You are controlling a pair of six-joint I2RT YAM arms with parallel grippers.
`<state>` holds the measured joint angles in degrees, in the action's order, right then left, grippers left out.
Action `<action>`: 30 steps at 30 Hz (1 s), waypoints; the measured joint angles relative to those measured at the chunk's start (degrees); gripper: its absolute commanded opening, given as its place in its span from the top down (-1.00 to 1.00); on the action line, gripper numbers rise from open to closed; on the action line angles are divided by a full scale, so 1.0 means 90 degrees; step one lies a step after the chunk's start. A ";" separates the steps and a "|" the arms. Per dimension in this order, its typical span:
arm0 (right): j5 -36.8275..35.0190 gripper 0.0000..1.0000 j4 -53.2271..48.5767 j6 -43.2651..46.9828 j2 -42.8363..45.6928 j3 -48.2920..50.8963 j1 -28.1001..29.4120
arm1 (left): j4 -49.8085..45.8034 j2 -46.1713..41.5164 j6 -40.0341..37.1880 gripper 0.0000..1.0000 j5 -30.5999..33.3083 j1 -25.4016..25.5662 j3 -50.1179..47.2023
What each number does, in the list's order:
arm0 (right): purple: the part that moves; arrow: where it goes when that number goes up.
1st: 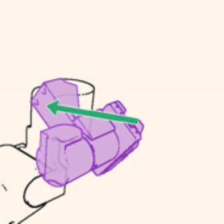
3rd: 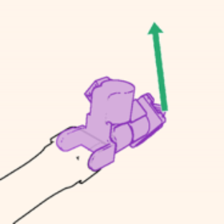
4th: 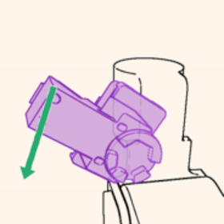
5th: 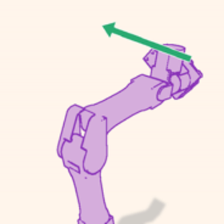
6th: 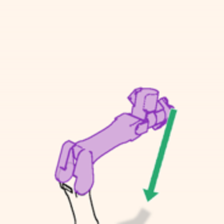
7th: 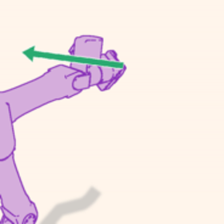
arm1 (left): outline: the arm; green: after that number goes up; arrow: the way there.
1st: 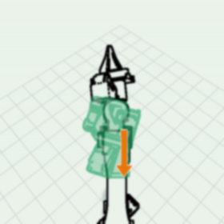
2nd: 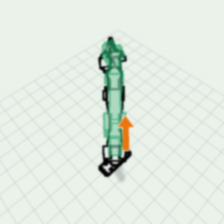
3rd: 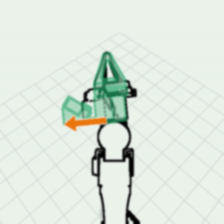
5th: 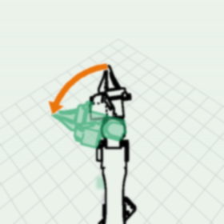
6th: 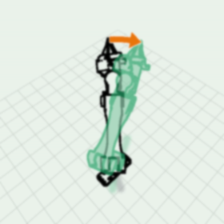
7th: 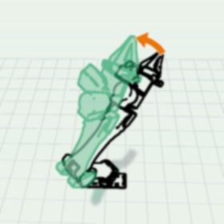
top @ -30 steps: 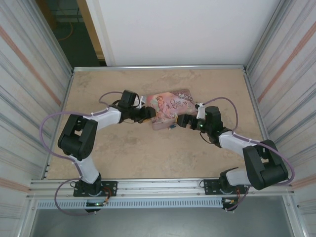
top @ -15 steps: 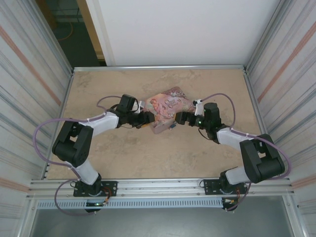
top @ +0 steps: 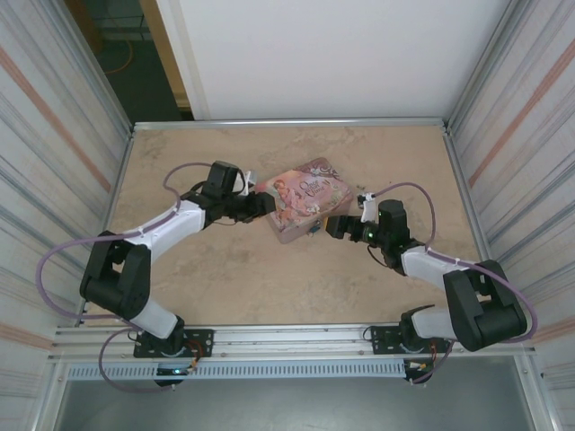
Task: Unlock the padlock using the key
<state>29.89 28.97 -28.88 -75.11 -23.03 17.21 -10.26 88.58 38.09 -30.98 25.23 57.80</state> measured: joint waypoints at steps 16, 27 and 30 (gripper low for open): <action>0.0316 -0.60 0.1027 0.0129 -0.1110 0.0032 0.0262 | -0.0036 0.1156 -0.0046 0.52 -0.0396 0.0508 0.1231; 0.0330 -0.50 0.1151 0.0500 -0.1566 -0.0204 0.0534 | -0.0007 0.1270 -0.0039 0.60 -0.0345 0.0612 0.1078; 0.0328 -0.48 0.1292 0.0583 -0.1695 -0.0255 0.0559 | -0.0002 0.1270 -0.0039 0.61 -0.0299 0.0612 0.0947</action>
<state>32.84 40.60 -23.64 -90.37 -25.32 22.24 -10.28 100.01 37.74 -33.67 30.74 66.32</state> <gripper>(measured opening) 0.745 0.198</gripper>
